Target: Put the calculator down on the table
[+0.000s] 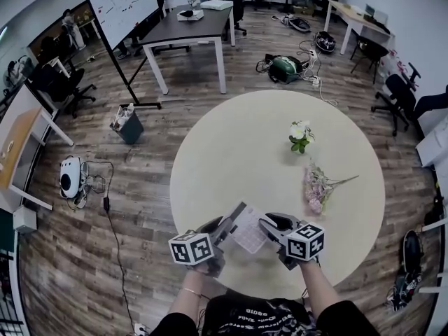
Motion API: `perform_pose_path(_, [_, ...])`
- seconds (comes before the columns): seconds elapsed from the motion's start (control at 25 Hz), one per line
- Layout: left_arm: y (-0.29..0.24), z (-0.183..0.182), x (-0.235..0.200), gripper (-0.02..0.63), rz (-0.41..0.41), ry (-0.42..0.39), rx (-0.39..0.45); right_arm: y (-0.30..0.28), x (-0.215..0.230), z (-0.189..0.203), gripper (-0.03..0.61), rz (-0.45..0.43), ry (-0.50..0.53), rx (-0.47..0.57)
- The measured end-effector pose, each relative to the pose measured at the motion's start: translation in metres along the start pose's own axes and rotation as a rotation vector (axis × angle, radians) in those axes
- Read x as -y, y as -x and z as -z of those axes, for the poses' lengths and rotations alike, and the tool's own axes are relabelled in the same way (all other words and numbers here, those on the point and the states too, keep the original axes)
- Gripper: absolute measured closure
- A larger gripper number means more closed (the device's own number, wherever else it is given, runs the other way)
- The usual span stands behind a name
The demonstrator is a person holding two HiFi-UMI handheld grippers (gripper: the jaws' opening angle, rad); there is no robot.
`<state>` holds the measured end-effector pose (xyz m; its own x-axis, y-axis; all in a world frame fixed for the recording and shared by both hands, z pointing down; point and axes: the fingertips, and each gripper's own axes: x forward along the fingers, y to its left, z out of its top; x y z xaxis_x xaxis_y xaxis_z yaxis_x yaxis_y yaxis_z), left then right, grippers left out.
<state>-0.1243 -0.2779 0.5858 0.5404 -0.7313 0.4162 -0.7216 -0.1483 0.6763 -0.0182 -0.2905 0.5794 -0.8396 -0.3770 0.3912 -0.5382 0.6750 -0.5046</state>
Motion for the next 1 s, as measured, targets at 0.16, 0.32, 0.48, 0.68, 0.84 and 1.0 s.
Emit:
perform_pose_path(0.16, [-0.017,-0.01,-0.019,0.501,-0.044,0.006,-0.004,-0.022,0.019,-0.006,0.446,-0.009,-0.014,-0.018])
perform_pose_path(0.32, [-0.036,-0.02,-0.038,0.497,-0.084,0.024,-0.019,-0.043,0.038,-0.011,0.445,0.007,-0.017,-0.055])
perform_pose_path(0.48, [-0.053,-0.035,-0.061,0.497,-0.101,0.034,-0.029,-0.071,0.057,-0.018,0.445,-0.01,-0.054,-0.075])
perform_pose_path(0.68, [-0.08,-0.042,-0.084,0.497,-0.111,0.037,-0.068,-0.096,0.086,-0.016,0.445,-0.011,-0.108,-0.097])
perform_pose_path(0.84, [-0.103,-0.044,-0.093,0.497,-0.113,0.039,-0.121,-0.106,0.108,-0.014,0.445,0.005,-0.184,-0.104])
perform_pose_path(1.0, [-0.129,-0.053,-0.096,0.496,-0.088,-0.003,-0.17,-0.111,0.131,-0.016,0.443,0.035,-0.222,-0.091])
